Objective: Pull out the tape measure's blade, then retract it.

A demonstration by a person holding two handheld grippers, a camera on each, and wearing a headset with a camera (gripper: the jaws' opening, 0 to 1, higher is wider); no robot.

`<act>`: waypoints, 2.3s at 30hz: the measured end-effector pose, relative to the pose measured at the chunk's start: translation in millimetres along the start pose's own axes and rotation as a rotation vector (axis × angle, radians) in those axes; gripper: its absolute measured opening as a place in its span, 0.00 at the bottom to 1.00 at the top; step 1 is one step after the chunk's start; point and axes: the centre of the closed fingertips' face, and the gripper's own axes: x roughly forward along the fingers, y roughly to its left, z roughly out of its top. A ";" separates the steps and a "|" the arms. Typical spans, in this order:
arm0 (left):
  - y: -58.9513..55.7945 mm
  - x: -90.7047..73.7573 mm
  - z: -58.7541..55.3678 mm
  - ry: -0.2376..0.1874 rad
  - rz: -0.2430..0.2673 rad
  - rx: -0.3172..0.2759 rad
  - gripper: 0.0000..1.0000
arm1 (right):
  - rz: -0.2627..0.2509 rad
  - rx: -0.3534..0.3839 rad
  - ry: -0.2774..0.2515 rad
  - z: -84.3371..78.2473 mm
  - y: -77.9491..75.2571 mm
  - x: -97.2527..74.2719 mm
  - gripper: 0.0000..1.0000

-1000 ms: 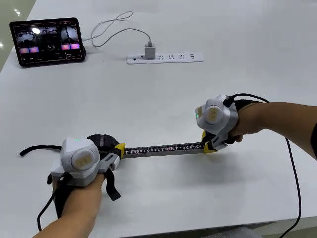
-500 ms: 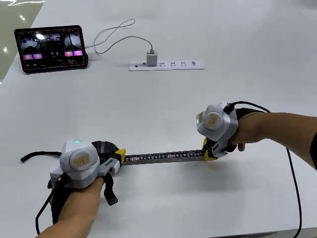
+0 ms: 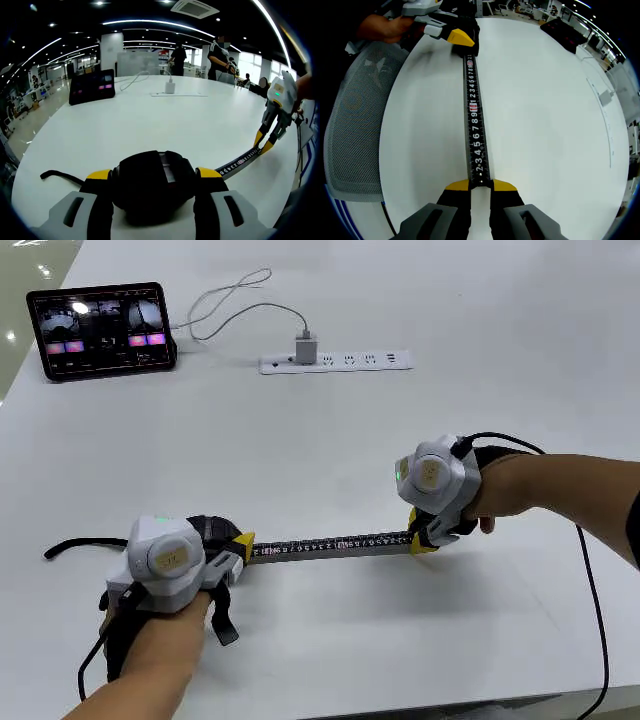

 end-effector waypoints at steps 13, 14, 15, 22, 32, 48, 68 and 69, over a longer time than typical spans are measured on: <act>-1.0 0.0 -1.2 0.004 0.001 0.015 0.61 | -0.018 -0.006 0.034 4.8 1.5 0.9 0.09; -1.0 0.1 -1.2 0.005 0.001 0.015 0.61 | -0.019 -0.008 0.034 4.7 0.9 1.1 0.09; -1.1 0.0 -1.4 0.006 0.000 0.017 0.61 | -0.019 -0.007 0.035 5.1 0.4 1.3 0.09; -1.1 0.0 -1.9 0.007 0.000 0.019 0.61 | -0.018 0.009 0.036 8.0 0.2 2.2 0.09; -1.6 -0.4 -2.1 0.008 -0.001 0.019 0.61 | -0.020 0.018 0.031 13.4 0.3 3.5 0.09; -2.0 -0.1 -2.6 0.010 -0.002 0.014 0.61 | -0.024 0.013 0.030 20.5 1.0 5.4 0.09; -2.5 -0.7 -2.7 0.013 -0.004 0.013 0.61 | -0.026 0.031 0.032 32.0 1.6 8.5 0.09; -2.4 -0.6 -2.6 0.013 -0.004 0.014 0.61 | -0.025 0.029 0.032 32.7 1.6 8.7 0.09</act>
